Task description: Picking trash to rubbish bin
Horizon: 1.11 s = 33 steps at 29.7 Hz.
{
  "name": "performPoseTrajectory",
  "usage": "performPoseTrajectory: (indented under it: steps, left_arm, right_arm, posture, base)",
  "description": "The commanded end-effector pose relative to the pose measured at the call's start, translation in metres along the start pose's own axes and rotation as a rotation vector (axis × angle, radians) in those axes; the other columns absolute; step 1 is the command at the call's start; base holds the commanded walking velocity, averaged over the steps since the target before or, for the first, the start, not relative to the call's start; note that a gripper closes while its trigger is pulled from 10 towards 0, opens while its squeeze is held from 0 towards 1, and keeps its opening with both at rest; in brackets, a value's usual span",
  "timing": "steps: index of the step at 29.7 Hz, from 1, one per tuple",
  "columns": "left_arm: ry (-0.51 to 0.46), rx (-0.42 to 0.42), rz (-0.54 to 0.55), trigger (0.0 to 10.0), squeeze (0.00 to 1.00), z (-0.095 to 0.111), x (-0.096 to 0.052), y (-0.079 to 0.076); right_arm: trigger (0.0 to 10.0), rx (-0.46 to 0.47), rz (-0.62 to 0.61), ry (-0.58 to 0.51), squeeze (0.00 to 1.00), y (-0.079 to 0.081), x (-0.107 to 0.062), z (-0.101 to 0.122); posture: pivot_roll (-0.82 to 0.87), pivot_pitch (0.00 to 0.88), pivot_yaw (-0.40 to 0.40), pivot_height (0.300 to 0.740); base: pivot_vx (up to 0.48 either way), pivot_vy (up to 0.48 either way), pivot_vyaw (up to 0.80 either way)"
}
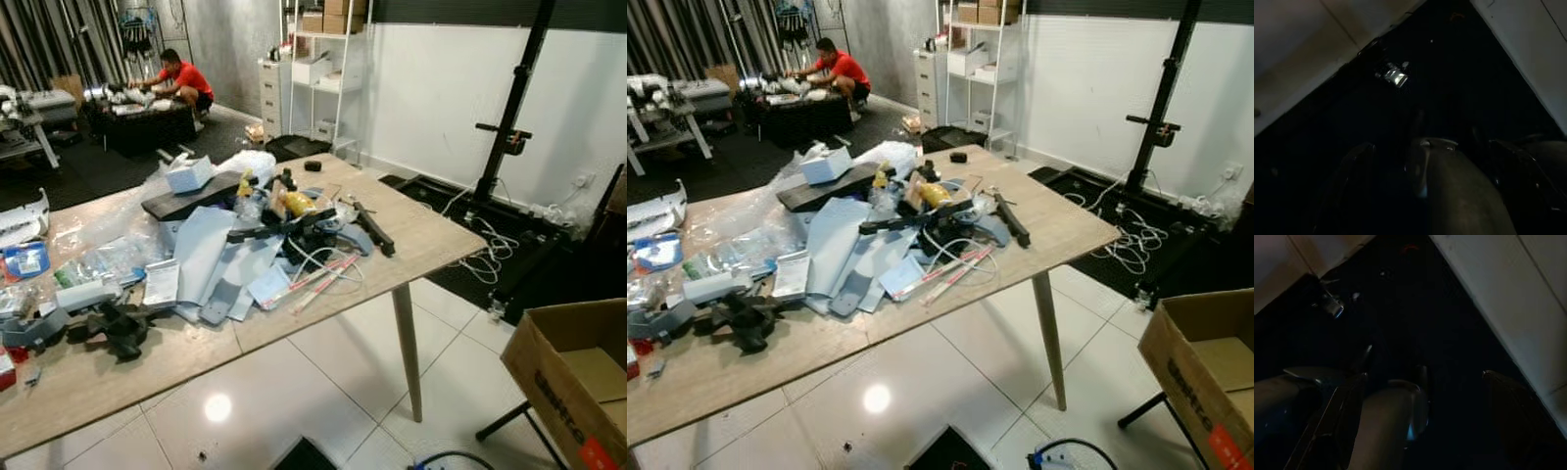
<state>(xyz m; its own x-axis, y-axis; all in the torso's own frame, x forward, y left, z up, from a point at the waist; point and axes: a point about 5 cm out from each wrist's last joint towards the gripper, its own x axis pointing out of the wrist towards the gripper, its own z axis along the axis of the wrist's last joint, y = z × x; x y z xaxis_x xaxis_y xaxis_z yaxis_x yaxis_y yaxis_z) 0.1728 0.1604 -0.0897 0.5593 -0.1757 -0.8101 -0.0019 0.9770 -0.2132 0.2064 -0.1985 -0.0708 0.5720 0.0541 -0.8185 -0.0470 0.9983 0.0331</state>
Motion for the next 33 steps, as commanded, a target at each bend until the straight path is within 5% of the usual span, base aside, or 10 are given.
performPoseTrajectory:
  steps: [1,8,33]
  left_arm:
    - [0.018,-0.002,0.0,10.0,0.0,-0.0047,-0.0005,-0.0003]
    - [0.018,-0.002,-0.004,10.0,0.0,-0.0047,-0.0003,-0.0015]
    - [0.021,-0.014,0.001,10.0,0.0,-0.0016,0.0002,-0.0002]
  right_arm:
    - [10.0,-0.008,-0.007,0.008,0.0,0.0,-0.0004,-0.0037]
    - [10.0,0.004,-0.034,0.0,0.0,-0.0032,-0.0007,-0.0022]
    - [10.0,0.007,-0.06,-0.022,0.0,-0.0045,0.0001,0.0061]
  posture:
    - [-0.08,0.048,0.018,0.74]
    - [-0.09,0.047,0.019,0.74]
    - [-0.09,0.045,0.024,0.74]
  base:
    - [0.0,0.0,0.71]
    - [0.0,0.0,0.71]
    - [0.0,-0.169,0.0]
